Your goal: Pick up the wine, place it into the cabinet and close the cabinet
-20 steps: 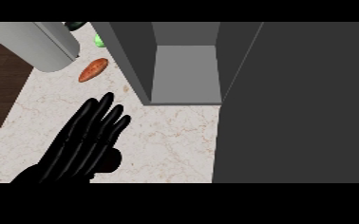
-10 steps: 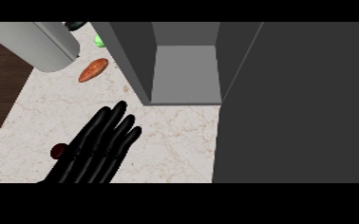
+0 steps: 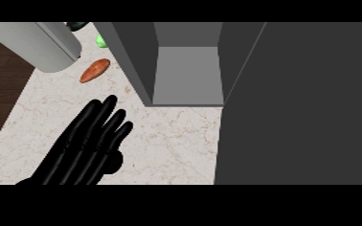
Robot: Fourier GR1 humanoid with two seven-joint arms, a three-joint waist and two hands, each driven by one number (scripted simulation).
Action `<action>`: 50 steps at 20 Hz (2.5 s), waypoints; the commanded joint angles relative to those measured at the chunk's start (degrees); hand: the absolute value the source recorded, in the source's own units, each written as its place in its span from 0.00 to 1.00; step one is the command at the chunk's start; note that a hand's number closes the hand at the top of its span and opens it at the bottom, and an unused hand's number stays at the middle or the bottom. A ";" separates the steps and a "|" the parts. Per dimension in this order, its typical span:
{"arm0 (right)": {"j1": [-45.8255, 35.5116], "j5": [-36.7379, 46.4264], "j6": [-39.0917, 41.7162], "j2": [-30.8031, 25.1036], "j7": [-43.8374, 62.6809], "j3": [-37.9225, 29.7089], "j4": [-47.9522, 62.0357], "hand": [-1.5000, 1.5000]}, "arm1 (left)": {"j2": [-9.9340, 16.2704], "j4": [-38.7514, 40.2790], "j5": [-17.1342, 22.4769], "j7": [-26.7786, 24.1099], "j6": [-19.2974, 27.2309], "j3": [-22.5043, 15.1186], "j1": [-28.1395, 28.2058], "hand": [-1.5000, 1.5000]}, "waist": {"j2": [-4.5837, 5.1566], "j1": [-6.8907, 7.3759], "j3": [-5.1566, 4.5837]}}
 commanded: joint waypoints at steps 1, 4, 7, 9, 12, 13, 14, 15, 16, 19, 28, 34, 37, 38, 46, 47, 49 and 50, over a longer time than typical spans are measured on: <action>2.19 -3.09 -1.03 -1.66 7.08 -0.51 -13.68 0.00 | 0.58 -8.58 -3.47 3.31 1.50 2.03 -2.02 0.00 | -0.12 -0.24 -0.01; 1.04 -3.45 -1.35 -1.52 7.62 -0.13 -12.83 0.00 | 2.36 -10.48 -2.76 4.75 1.34 2.69 0.27 0.00 | -0.03 0.14 -0.03; 2.23 -3.25 -1.49 -1.29 6.73 0.06 -12.88 0.00 | 3.95 -8.30 1.05 5.08 0.31 9.63 -1.80 0.00 | 0.17 -0.38 -0.04; -0.07 -1.75 -2.36 -1.45 8.15 0.22 -12.56 0.00 | 4.93 -11.54 0.43 8.13 0.58 8.88 -1.84 0.00 | 0.00 0.10 -0.05; -1.33 -5.35 -1.88 -2.12 7.93 -3.22 -12.27 0.00 | 6.29 -9.42 3.34 4.96 -0.85 13.65 -0.64 0.00 | 0.26 0.04 -0.09; 0.13 -2.90 -2.19 -1.58 7.96 -0.04 -12.68 0.00 | 6.41 -9.22 2.04 8.80 0.60 15.31 -5.79 0.00 | 0.04 -0.31 -0.02; 0.96 -3.42 -1.11 -1.69 5.43 -0.63 -10.79 0.00 | 7.46 -9.82 5.92 5.27 -1.65 18.09 -1.52 0.00 | 0.22 -0.21 -0.09; -0.87 -2.86 -2.60 -1.44 8.20 -0.60 -12.00 0.00 | 8.00 -12.27 3.77 6.70 -1.23 16.86 -0.58 0.00 | 0.01 0.30 -0.12; 0.11 -1.00 -2.11 -1.60 7.14 0.93 -11.78 0.00 | 8.79 -10.33 5.36 7.69 -1.45 20.22 -3.36 0.00 | 0.07 -0.14 -0.09; -0.72 -1.07 -3.66 -1.33 10.21 1.87 -13.55 0.00 | 9.87 -6.86 9.71 3.99 -4.01 25.03 -2.26 0.00 | 0.19 -0.36 -0.20; 0.49 -3.73 -2.59 -2.19 7.37 0.46 -13.15 0.00 | 9.36 -2.43 17.19 -2.62 -10.16 33.42 4.61 0.00 | 0.17 -0.27 -0.14; -1.02 -1.53 -3.73 -2.37 8.68 1.67 -13.86 0.00 | 7.82 2.74 21.27 -8.93 -16.80 37.40 10.23 0.00 | 0.14 -0.22 -0.19; -1.42 1.41 -5.98 -0.98 10.09 4.99 -13.98 0.00 | 6.87 4.41 23.98 -12.60 -20.27 40.26 14.59 0.00 | -0.02 -0.05 -0.24; -1.59 0.01 -6.69 -1.81 13.21 3.90 -16.59 0.00 | 8.16 6.20 24.22 -12.77 -21.09 41.57 12.96 0.00 | 0.00 -0.39 -0.23; -3.16 -1.21 -5.68 -2.70 10.16 2.26 -13.68 0.00 | 6.02 14.18 25.24 -24.32 -33.24 42.23 23.16 0.00 | 0.32 -0.24 -0.11; -3.29 1.09 -6.63 -2.35 12.14 5.11 -14.14 0.00 | 6.60 18.44 26.72 -27.01 -35.34 44.50 23.11 0.00 | 0.29 -0.37 -0.17; -2.07 -1.00 -5.39 -3.28 10.06 3.12 -14.44 0.00 | 5.60 17.66 25.64 -27.63 -36.23 43.20 24.63 0.00 | 0.28 -0.44 -0.07; -1.74 -0.19 -6.22 -3.27 11.82 4.43 -16.24 0.00 | 6.56 22.19 26.34 -29.73 -36.97 45.47 22.65 0.00 | 0.25 -0.89 -0.13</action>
